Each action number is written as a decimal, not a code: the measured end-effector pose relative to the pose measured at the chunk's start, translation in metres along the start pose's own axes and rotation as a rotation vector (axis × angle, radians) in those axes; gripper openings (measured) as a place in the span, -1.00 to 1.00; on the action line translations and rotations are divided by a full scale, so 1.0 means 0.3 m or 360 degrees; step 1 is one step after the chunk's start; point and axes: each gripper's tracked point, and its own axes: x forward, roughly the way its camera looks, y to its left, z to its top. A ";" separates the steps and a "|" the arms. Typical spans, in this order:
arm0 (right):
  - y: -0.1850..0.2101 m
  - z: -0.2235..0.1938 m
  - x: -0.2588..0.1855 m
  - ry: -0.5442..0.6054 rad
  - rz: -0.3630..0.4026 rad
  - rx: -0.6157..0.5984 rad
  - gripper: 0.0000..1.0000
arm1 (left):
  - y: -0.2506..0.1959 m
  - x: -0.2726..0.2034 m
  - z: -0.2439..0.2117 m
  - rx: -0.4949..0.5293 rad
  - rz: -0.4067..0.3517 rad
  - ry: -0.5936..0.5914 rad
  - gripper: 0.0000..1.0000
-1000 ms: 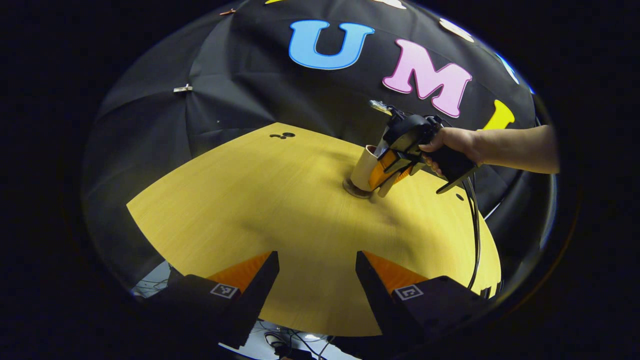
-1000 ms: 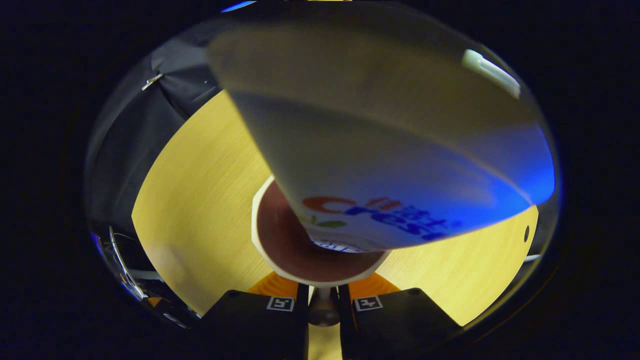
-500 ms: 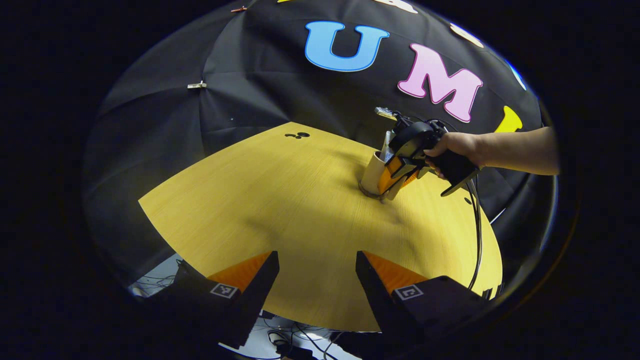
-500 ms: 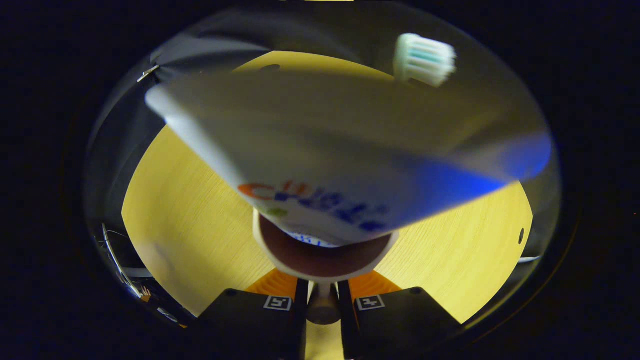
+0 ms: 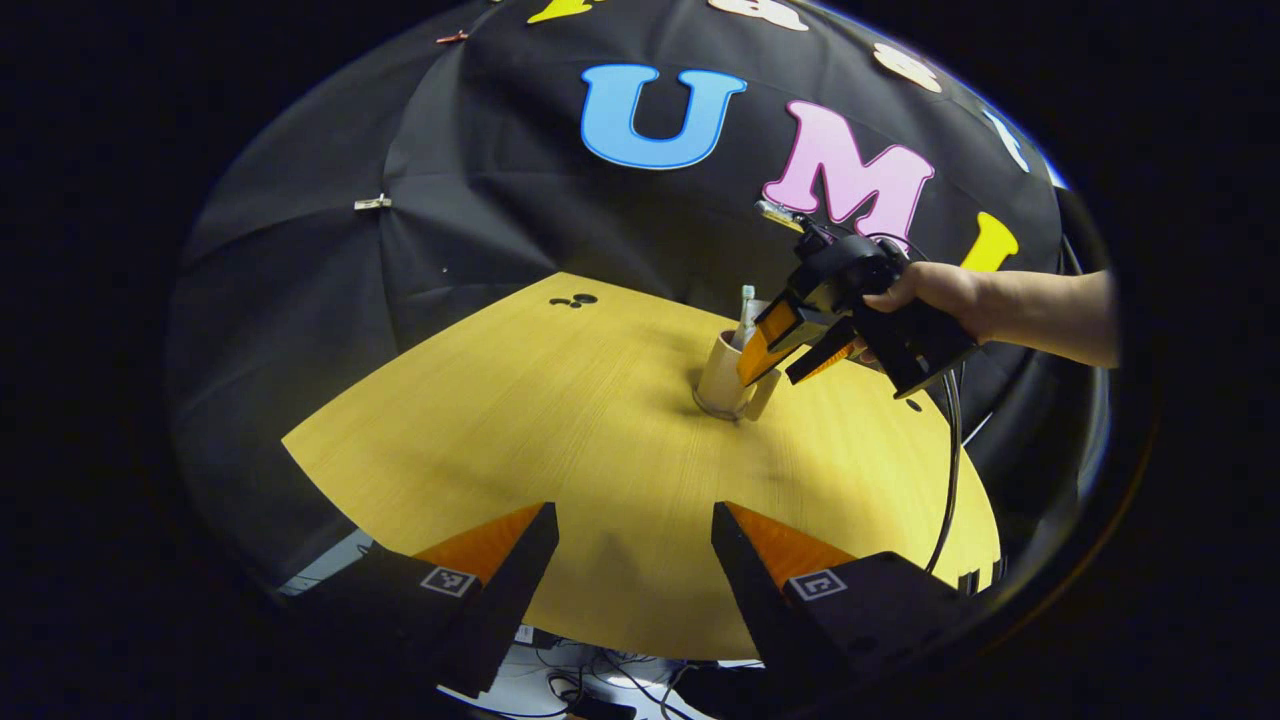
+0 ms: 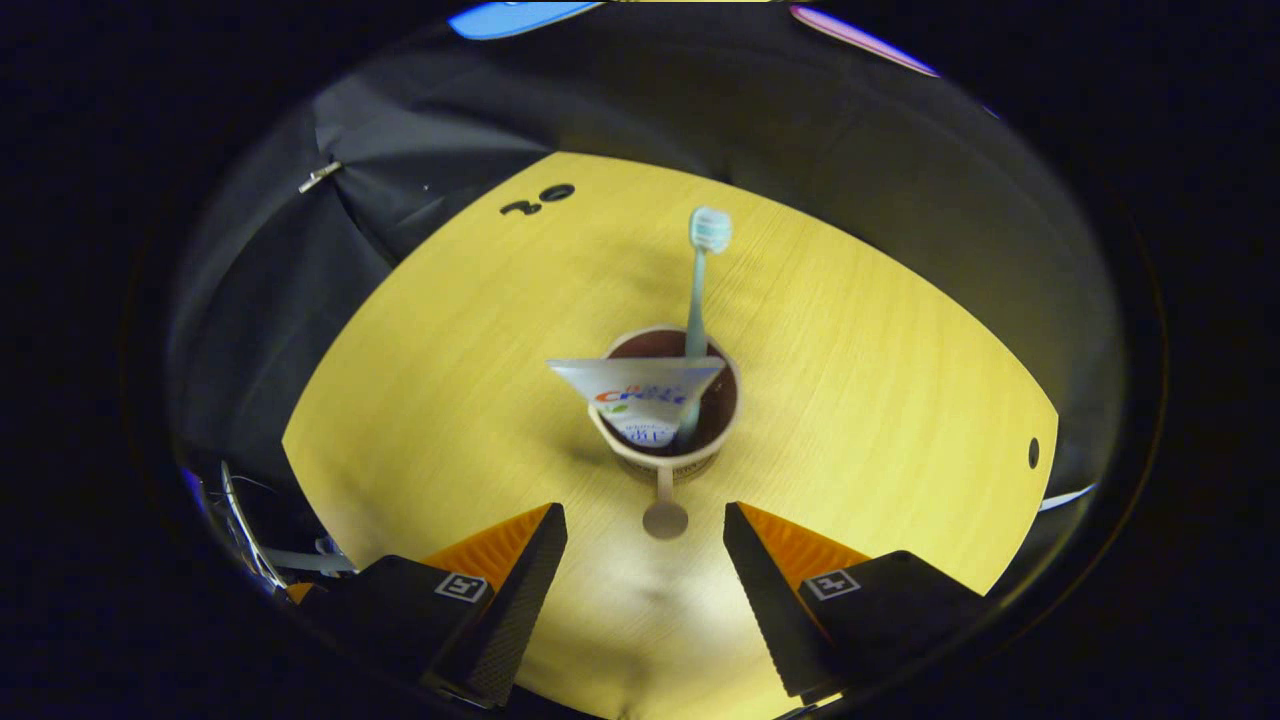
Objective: Put the toothbrush and toothpaste on the desktop into the cup, then pick up the cup and place it on the coaster on the desktop.
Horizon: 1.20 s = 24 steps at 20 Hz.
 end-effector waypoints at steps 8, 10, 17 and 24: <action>-0.015 -0.097 -0.426 -0.0468 -0.0076 0.0246 0.97 | -0.109 -0.080 0.095 0.0129 -0.0205 -0.0116 0.95; -0.025 -0.153 -0.513 -0.0577 -0.0123 0.0289 0.97 | -0.125 -0.112 0.147 0.0148 -0.0230 -0.0187 0.95; 0.008 -0.364 -0.820 -0.1058 -0.0315 0.0473 0.97 | -0.157 -0.185 0.321 0.0264 -0.0157 -0.0403 0.94; 0.061 -0.599 -0.964 -0.1290 -0.0486 0.0592 0.96 | -0.260 -0.323 0.408 0.0132 -0.0261 -0.0522 0.94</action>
